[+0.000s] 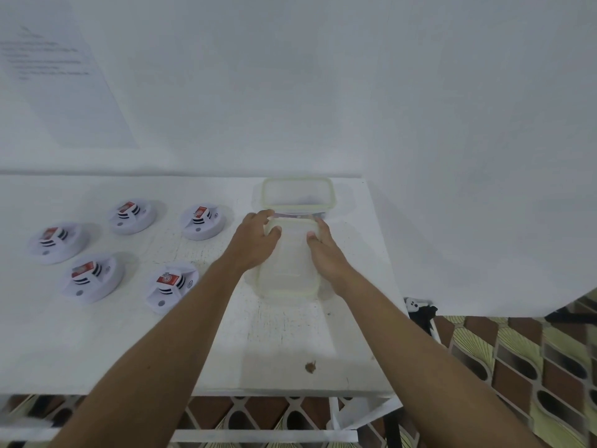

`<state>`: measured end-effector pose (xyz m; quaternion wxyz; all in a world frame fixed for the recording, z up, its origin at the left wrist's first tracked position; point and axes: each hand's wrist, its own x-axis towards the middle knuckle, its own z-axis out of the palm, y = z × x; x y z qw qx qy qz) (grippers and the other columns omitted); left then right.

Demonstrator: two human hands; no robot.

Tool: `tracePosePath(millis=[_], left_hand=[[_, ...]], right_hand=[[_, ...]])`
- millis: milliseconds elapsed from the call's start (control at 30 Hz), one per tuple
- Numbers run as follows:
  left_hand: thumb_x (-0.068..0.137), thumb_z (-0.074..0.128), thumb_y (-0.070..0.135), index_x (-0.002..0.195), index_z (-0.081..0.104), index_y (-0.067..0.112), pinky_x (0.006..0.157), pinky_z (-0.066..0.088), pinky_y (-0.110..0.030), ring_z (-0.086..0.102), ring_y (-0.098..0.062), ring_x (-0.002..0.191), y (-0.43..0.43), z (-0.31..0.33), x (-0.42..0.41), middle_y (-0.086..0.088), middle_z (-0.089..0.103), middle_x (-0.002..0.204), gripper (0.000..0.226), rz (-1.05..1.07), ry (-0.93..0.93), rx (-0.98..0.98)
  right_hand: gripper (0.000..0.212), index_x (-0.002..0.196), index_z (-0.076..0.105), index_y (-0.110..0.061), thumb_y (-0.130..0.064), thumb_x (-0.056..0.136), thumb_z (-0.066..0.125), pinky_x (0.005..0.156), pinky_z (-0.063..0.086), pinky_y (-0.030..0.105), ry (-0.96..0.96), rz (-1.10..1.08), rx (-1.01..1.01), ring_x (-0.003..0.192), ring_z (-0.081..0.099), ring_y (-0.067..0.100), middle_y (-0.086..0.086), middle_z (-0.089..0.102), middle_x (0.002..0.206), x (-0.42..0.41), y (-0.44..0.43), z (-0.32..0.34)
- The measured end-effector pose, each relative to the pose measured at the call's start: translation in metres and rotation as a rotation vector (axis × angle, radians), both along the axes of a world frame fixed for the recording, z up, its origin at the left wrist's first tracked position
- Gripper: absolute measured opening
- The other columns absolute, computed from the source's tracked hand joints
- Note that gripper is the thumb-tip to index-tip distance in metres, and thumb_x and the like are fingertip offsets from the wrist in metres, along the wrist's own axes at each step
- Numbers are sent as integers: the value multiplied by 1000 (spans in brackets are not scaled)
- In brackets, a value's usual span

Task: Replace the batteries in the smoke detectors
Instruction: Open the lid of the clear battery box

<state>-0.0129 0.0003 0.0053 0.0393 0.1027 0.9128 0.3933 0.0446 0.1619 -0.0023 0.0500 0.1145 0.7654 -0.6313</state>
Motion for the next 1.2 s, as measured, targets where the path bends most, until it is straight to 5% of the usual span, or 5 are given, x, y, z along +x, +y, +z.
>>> tracePosePath(millis=[200,367,567,900,1200], left_hand=[[94,51,55,137,52,20,96,36,-25,49,-19,128,7,9,-6,3,54,139,56,-86,-37,-51],[91,57,53,120,57,25,93,46,-34,55,-17,114,2,3,-5,5,59,125,39,-39,-150,70],[79,69,57,80,60,5,59,51,-31,61,-18,71,-13,-3,-2,-4,64,81,52,212,-153,89],[86,63,54,130,54,10,63,61,-33,62,-20,96,-10,-13,18,-5,58,121,63,419,-223,300],[90,66,36,104,50,9,51,58,-33,54,-12,80,7,-5,21,0,49,97,34,528,-226,507]], right_hand=[[56,149,36,-48,-30,96,43,111,42,45,-110,83,-37,128,53,19,-5,53,145,-7,16,9],[36,135,44,-37,-29,101,47,97,48,36,-130,5,-66,112,60,17,-4,61,126,0,26,10],[26,124,57,-28,-35,99,51,81,48,31,-149,-82,-82,105,60,15,-6,61,121,18,37,0],[27,104,53,-17,-40,92,58,66,38,28,-192,-165,-34,79,50,17,-3,52,91,21,42,-8],[35,108,59,-16,-40,87,75,70,55,30,1,-389,-70,74,60,17,1,64,97,2,46,-7]])
